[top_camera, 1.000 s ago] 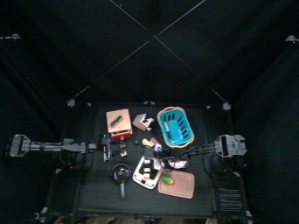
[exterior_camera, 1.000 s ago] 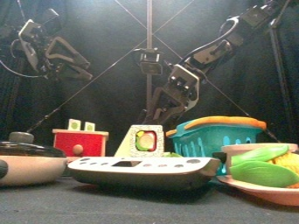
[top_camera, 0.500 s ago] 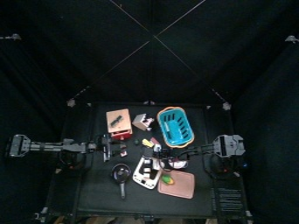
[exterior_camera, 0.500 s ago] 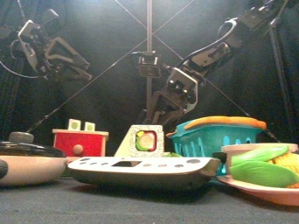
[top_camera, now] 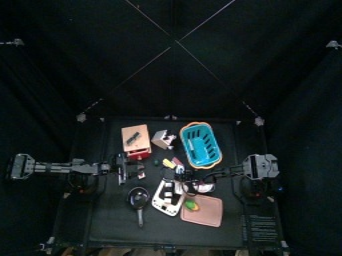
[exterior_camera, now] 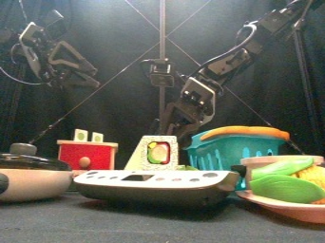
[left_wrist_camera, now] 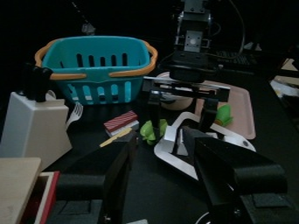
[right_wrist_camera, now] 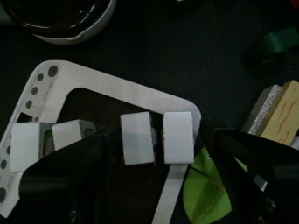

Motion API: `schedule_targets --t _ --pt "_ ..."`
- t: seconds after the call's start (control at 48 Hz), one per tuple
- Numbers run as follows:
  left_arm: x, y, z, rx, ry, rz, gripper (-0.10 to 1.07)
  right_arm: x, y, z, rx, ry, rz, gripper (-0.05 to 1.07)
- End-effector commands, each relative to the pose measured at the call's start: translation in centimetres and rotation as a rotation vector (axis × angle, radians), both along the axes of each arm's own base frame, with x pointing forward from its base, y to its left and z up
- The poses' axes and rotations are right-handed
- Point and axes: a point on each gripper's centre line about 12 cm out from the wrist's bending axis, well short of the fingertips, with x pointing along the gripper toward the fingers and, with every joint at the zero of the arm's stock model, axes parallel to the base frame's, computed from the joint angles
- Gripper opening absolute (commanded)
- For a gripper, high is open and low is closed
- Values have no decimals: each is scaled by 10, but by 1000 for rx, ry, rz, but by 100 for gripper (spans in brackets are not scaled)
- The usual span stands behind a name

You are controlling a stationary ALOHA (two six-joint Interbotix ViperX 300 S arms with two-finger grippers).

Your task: Grab white sushi pieces

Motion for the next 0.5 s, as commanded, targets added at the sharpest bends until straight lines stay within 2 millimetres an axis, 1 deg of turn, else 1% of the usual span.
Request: schedule_targets --t 0.0,0.479 --pt "2 1 5 4 -18 3 84 6 -1 17 -3 -47 -1 102" --pt "2 1 5 2 -18 3 84 9 -1 13 -10 -36 5 102"
